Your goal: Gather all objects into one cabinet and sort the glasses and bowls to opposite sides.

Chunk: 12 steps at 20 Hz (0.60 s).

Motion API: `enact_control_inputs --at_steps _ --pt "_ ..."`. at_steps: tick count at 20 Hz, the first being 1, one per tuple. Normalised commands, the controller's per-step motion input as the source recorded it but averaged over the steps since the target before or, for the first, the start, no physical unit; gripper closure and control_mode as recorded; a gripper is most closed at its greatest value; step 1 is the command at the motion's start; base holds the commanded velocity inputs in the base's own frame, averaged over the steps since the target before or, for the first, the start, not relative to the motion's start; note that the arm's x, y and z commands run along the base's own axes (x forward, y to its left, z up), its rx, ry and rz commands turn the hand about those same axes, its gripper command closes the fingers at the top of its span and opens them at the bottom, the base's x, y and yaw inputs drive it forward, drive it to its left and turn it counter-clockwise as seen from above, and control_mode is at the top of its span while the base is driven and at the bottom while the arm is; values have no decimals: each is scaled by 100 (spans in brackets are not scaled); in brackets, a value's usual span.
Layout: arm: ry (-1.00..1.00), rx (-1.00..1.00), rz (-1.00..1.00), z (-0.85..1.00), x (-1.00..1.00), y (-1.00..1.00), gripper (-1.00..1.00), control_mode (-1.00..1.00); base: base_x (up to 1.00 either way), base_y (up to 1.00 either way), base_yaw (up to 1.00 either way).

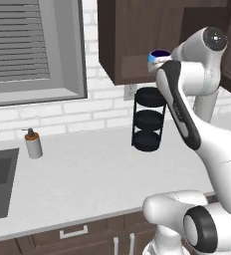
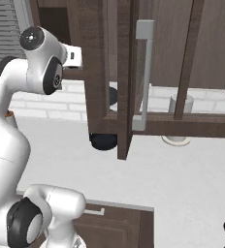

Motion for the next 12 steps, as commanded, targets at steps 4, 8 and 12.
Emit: enact_control_inputs --at_steps 4,8,12 --pt "0 1 -11 5 -69 1 100 -100 0 0 0" --pt "0 0 -8 3 -57 0 100 -100 0 0 0" --pt "0 0 -2 0 -61 -1 100 -100 0 0 0"
